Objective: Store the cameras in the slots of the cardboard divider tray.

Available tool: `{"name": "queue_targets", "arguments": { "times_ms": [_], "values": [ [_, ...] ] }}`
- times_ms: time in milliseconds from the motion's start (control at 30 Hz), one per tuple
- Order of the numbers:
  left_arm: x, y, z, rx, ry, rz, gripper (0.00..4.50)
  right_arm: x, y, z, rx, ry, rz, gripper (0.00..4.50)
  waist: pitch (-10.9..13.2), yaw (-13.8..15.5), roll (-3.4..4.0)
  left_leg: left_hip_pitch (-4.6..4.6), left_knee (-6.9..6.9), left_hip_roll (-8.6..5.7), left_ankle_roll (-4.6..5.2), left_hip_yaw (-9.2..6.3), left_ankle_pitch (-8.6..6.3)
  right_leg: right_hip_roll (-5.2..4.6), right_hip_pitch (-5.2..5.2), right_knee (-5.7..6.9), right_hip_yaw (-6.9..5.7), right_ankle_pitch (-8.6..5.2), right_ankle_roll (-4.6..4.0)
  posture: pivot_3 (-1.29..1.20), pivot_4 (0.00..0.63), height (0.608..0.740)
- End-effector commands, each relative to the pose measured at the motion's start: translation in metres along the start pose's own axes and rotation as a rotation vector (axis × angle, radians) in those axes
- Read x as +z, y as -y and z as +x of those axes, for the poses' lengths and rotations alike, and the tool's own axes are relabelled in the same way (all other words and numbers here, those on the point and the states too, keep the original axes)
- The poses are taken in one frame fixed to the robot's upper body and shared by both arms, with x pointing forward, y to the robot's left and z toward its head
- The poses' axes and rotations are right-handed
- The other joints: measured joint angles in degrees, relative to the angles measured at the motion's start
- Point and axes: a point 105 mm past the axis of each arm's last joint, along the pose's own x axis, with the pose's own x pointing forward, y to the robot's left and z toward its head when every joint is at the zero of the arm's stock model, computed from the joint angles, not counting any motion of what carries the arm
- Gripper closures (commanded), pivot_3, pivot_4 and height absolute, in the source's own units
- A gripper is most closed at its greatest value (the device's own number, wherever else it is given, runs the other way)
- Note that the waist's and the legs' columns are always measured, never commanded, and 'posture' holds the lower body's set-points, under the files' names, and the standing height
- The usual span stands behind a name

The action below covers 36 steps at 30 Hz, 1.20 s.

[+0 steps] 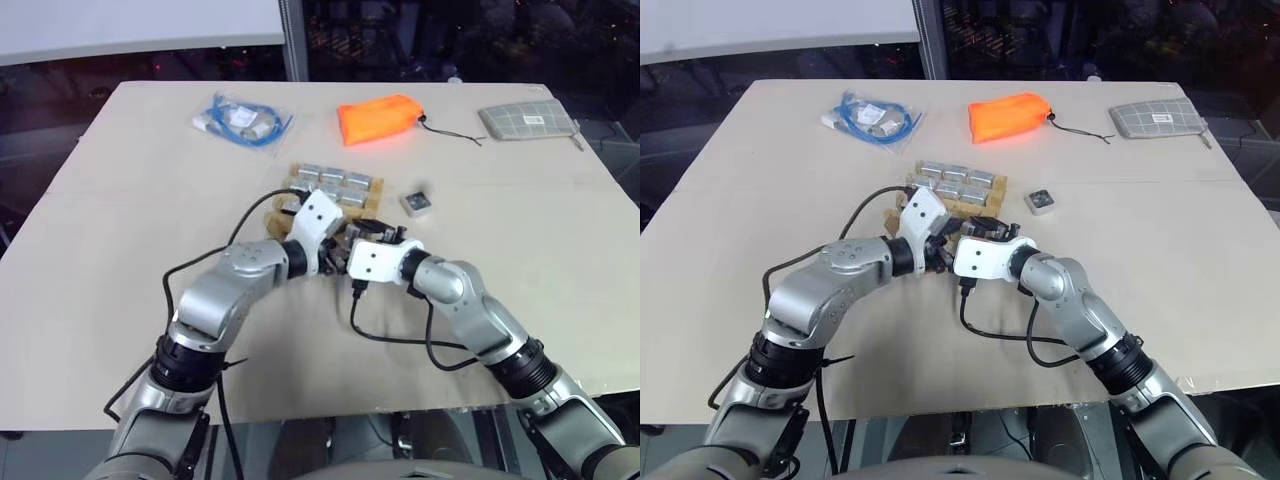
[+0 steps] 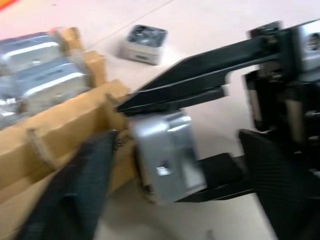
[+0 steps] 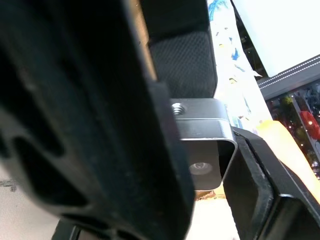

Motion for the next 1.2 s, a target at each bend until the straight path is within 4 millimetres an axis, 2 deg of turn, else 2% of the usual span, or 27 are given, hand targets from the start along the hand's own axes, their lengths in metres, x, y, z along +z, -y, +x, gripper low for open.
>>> {"name": "queue_targets", "arguments": {
  "times_ms": [33,600,633,700,733,767,1067,1200],
  "values": [
    [0.011,-0.004,-0.006,0.026,0.024,0.047,1.85,0.004,0.009,-0.003,-0.026,0.016,-0.011,2.54,0.0,0.0,0.0,0.0,0.0,0.0,-0.01,-0.01,0.0,0.0,-0.01,0.0,0.0,0.0,0.0,0.0,0.15,0.74],
    [0.014,-0.002,-0.015,0.0,0.062,-0.023,1.85,0.004,0.007,-0.004,-0.028,0.021,0.036,2.54,0.0,-0.1,0.0,-0.04,-0.02,0.0,-0.01,0.01,0.01,0.0,-0.08,-0.01,0.02,0.0,0.0,0.0,0.15,0.74],
    [0.018,-0.004,-0.016,0.0,0.082,-0.024,1.11,0.003,0.008,-0.004,-0.03,0.019,0.037,2.54,0.0,-0.1,0.0,-0.05,-0.02,0.0,-0.01,0.01,0.0,0.0,-0.08,-0.02,0.02,0.0,0.0,0.0,0.15,0.74],
    [0.024,-0.007,-0.018,0.015,0.118,-0.015,0.62,0.001,0.009,-0.006,-0.035,0.014,0.04,2.54,0.0,0.0,0.0,-0.05,-0.02,0.0,-0.01,0.02,0.0,0.0,-0.1,-0.02,0.03,0.0,0.0,0.0,0.15,0.74],
    [0.026,-0.007,-0.019,0.01,0.13,-0.008,0.18,0.0,0.009,-0.006,-0.036,0.012,0.041,2.54,0.0,0.0,0.01,-0.05,-0.02,0.0,-0.01,0.01,0.0,0.0,-0.1,-0.02,0.02,0.0,0.0,0.0,0.15,0.74],
    [0.027,-0.006,-0.02,-0.002,0.135,-0.004,0.05,-0.001,0.01,-0.006,-0.038,0.011,0.042,2.54,0.0,0.0,0.0,-0.05,-0.02,0.0,-0.01,0.01,0.01,0.0,-0.09,-0.02,0.02,0.0,0.0,0.0,0.15,0.74],
    [0.022,-0.005,-0.028,-0.044,0.113,0.028,0.05,-0.001,0.012,-0.008,-0.049,0.01,0.07,2.54,0.0,0.0,0.0,-0.06,-0.03,0.0,-0.01,0.01,0.0,-0.01,-0.09,-0.03,0.01,-0.01,0.0,0.0,0.15,0.74],
    [0.018,-0.009,-0.026,-0.015,0.083,0.045,0.05,0.0,0.014,-0.007,-0.052,0.014,0.062,2.54,0.0,0.1,0.0,-0.06,-0.03,-0.01,-0.01,0.01,0.0,-0.01,-0.09,-0.03,0.02,-0.01,0.0,0.0,0.15,0.74]
  ]
}}
